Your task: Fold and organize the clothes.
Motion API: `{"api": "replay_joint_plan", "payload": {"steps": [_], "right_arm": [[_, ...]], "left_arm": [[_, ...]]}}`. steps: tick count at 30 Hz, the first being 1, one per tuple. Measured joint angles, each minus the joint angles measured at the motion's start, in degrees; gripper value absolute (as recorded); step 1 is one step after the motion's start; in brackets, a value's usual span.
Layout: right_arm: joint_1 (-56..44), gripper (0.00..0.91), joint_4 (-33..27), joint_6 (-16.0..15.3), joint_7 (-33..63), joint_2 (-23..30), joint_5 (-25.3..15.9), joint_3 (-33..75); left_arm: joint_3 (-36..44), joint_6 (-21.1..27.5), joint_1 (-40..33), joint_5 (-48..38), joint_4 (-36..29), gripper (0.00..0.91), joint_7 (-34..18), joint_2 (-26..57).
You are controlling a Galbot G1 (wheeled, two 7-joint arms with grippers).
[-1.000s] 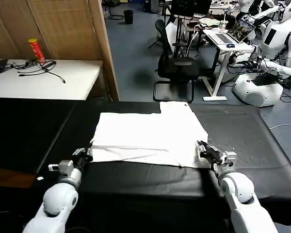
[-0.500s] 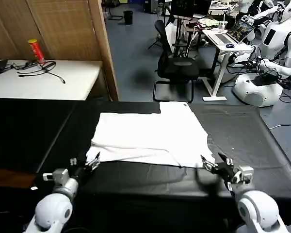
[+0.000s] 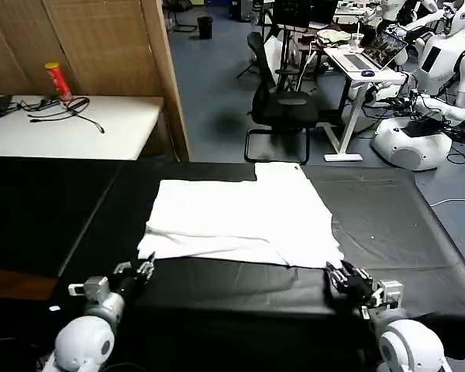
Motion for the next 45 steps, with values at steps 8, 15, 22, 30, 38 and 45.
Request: {"api": "replay_joint_plan", "payload": {"steps": [8, 15, 22, 30, 38, 45], "right_arm": [[-1.2, 0.039, 1.8, -2.4, 2.1, -2.6, 1.1, 0.5], [-3.6, 0.029, 4.0, -5.8, 3.1, -5.8, 2.6, 1.8], [-7.7, 0.020, 7.0, -7.6, 3.9, -8.2, 4.3, 3.8], [-10.6, 0.878, 9.8, -11.5, 4.0, -8.4, 3.5, 4.6], [-13.4, 0.878, 14.1, -12.3, 4.1, -7.4, 2.8, 6.3], [-11.9, 0.878, 17.8, -10.5, 3.0, -6.9, 5.5, 8.9]], "left_arm": [[-0.2, 0.3, 1.4, -0.7, -1.6, 0.000, -0.6, 1.9], [-0.9, 2.0, 4.8, 0.1, -5.1, 0.000, -3.3, 5.0], [-1.5, 2.7, 9.7, 2.7, -10.0, 0.000, -4.2, 6.5], [-3.9, 4.0, 15.9, 4.7, -14.3, 0.878, -4.7, 7.2], [-5.2, 6.1, 21.1, 5.1, -17.5, 0.878, -6.6, 6.0], [-6.5, 10.1, 22.8, 6.3, -20.9, 0.878, -8.7, 5.2]]}}
